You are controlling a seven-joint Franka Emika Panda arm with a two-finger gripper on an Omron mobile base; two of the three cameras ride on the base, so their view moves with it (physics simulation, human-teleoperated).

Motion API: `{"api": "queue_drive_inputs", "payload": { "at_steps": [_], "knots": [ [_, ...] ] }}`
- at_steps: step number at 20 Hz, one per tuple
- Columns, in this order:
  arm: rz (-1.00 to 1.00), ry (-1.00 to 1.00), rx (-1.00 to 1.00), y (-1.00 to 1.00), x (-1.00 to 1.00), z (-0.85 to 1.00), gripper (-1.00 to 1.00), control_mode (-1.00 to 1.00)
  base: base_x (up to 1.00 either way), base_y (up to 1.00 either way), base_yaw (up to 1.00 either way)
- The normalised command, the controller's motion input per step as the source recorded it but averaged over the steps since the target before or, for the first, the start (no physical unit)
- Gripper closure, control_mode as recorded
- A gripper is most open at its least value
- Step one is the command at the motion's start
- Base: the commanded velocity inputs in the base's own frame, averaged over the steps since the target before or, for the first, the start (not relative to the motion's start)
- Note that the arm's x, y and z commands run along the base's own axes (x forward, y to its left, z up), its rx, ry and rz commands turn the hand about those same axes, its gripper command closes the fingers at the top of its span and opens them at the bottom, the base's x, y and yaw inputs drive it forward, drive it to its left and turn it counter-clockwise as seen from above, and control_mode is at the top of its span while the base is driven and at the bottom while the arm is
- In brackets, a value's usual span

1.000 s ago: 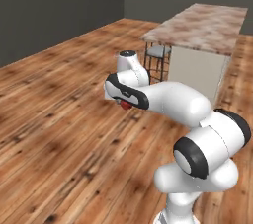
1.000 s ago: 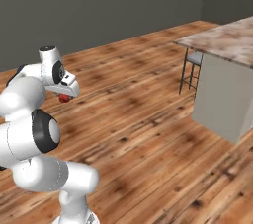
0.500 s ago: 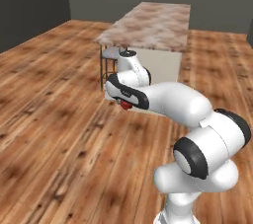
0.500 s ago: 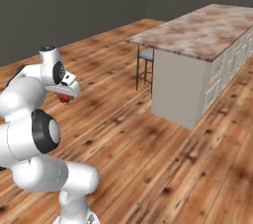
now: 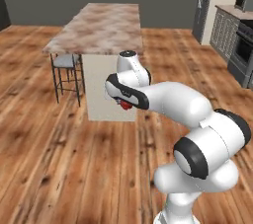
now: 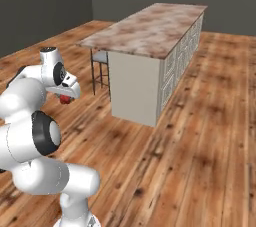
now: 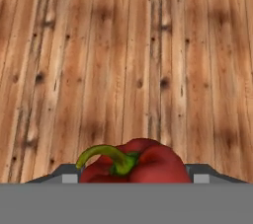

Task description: Turn on the sink faucet. Then move the bell pepper from the counter to the sink. Turn off the sink. Move the vegetable from the sink to the pot next to the stove. Finally move the pot to the front left burner.

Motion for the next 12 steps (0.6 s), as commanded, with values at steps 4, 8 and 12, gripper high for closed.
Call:
{"api": "queue_drive_inputs", "payload": {
  "at_steps": [4, 8, 12],
  "knots": [
    [0.0, 0.0, 0.0, 0.0, 0.0, 0.0, 1.0, 1.0, 0.53, -0.21, -0.43],
    [0.0, 0.0, 0.0, 0.0, 0.0, 0.0, 1.0, 1.0, 0.63, -0.28, -0.39],
    [0.0, 0.0, 0.0, 0.0, 0.0, 0.0, 1.0, 1.0, 0.65, -0.2, -0.4]
  ]
}}
